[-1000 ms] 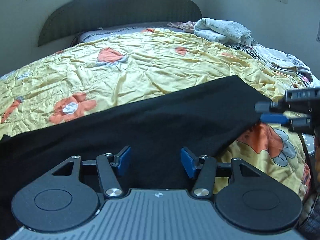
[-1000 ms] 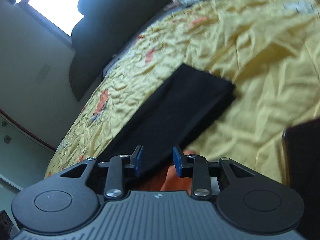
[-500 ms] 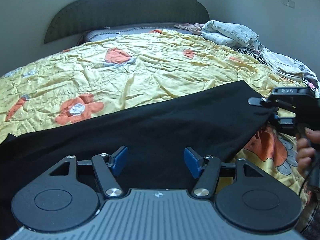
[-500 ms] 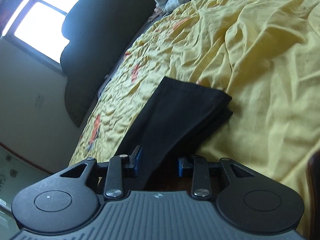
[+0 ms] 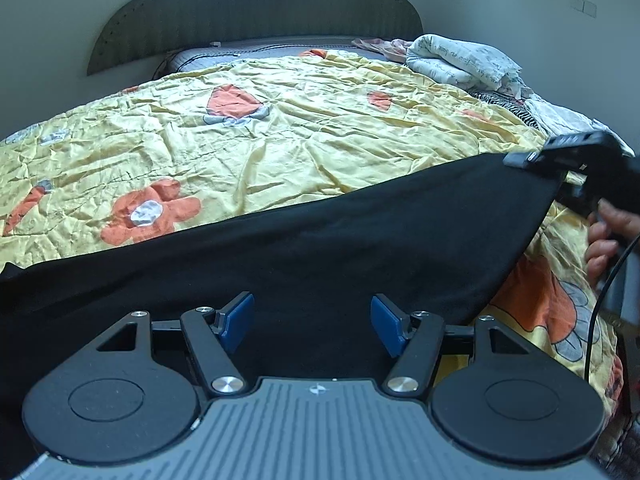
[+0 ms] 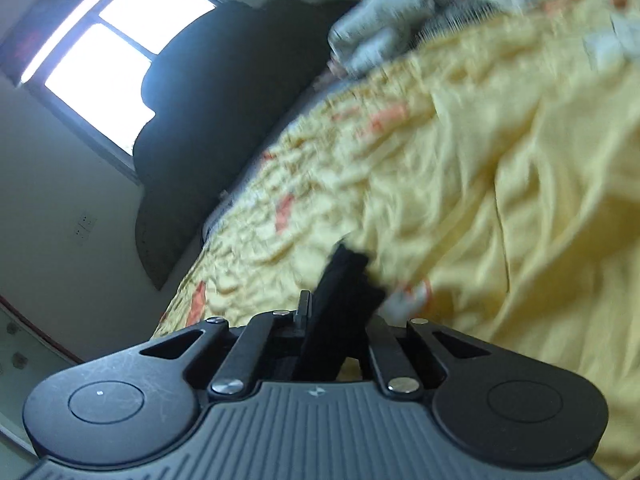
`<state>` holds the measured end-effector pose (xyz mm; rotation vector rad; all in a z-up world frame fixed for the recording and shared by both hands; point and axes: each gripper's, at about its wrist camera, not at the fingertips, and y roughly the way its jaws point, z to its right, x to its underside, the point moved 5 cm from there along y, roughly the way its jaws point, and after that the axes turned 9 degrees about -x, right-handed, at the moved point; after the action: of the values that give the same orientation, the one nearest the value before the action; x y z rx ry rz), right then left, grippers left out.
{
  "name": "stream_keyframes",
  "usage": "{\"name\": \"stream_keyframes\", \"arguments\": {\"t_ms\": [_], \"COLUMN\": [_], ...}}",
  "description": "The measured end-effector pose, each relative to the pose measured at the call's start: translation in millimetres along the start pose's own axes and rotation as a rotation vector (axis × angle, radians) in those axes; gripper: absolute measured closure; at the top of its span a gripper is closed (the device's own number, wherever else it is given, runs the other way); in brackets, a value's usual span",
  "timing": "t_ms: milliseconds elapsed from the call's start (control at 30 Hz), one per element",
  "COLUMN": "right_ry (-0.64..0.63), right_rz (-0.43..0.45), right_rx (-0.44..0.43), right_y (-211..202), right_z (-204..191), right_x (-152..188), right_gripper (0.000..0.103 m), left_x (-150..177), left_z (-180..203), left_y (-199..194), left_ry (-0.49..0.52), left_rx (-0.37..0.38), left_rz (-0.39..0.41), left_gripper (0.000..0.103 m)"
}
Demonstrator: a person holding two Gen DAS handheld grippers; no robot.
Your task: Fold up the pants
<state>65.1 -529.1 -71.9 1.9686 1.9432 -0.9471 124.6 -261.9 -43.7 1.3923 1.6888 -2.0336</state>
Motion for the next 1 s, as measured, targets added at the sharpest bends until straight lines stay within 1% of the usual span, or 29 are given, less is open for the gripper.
{"name": "stream_keyframes", "arguments": {"t_ms": [33, 67, 100, 200, 233, 267, 300, 333, 433, 500, 533, 600, 667, 733, 800, 900, 1000], "right_ry": [-0.020, -0.016, -0.012, 0.019, 0.047, 0.081, 0.107, 0.116, 0.073, 0.028, -0.013, -0.118, -0.275, -0.466, -0.619, -0.757, -0.842], "right_rz": [0.002, -0.014, -0.042, -0.146, -0.164, -0.177, -0.180, -0.175, -0.155, -0.151, -0.149, -0.139, -0.127, -0.118, -0.117, -0.128, -0.144], "right_rx": [0.004, 0.001, 0.011, 0.047, 0.042, 0.033, 0.017, -0.008, 0.000, 0.024, 0.039, 0.052, 0.080, 0.111, 0.126, 0.135, 0.139], "right_y": [-1.7, 0.1, 3.5, 16.9, 20.7, 23.3, 25.1, 26.9, 32.2, 34.5, 34.0, 30.3, 26.2, 22.0, 21.1, 24.9, 27.9], "right_z": [-2.7, -1.9, 0.9, 13.0, 17.1, 20.5, 22.7, 22.9, 19.5, 14.0, 9.9, -3.4, -24.9, -50.4, -71.3, -90.2, -98.7], "right_x": [-3.6, -4.3, -3.0, 8.9, 13.5, 17.6, 21.1, 23.2, 24.1, 23.2, 22.7, 21.7, 25.8, 34.6, 46.9, 64.1, 78.8], "right_gripper": [0.097, 0.098, 0.097, 0.093, 0.089, 0.080, 0.076, 0.074, 0.075, 0.091, 0.097, 0.097, 0.098, 0.098, 0.098, 0.098, 0.098], "left_x": [-0.2, 0.0, 0.2, -0.2, -0.5, -1.1, -2.1, -3.2, -6.7, -8.6, -9.3, -11.1, -13.4, -16.0, -19.8, -28.9, -41.7], "left_z": [-0.1, 0.2, 0.6, 3.8, 5.4, 7.0, 8.3, 9.2, 8.7, 5.6, 3.2, -2.1, -7.2, -13.3, -19.3, -24.6, -19.6], "left_y": [1.5, 2.5, 3.4, 4.0, 3.8, 3.6, 3.8, 4.1, 4.7, 6.1, 7.4, 10.9, 15.9, 22.3, 30.3, 43.2, 52.6], "left_ry": [-0.003, -0.006, -0.007, -0.003, 0.001, 0.004, 0.006, 0.004, -0.019, -0.044, -0.057, -0.090, -0.133, -0.209, -0.320, -0.506, -0.642], "left_rx": [0.002, 0.010, 0.011, 0.021, 0.023, 0.025, 0.026, 0.031, 0.051, 0.058, 0.057, 0.063, 0.092, 0.156, 0.250, 0.417, 0.578], "left_rz": [-0.006, -0.011, -0.014, -0.014, -0.013, -0.012, -0.012, -0.014, -0.020, -0.025, -0.029, -0.041, -0.068, -0.111, -0.166, -0.243, -0.289], "left_gripper": [0.035, 0.035, 0.035, 0.035, 0.035, 0.034, 0.034, 0.033, 0.028, 0.026, 0.025, 0.025, 0.025, 0.025, 0.025, 0.025, 0.022]}}
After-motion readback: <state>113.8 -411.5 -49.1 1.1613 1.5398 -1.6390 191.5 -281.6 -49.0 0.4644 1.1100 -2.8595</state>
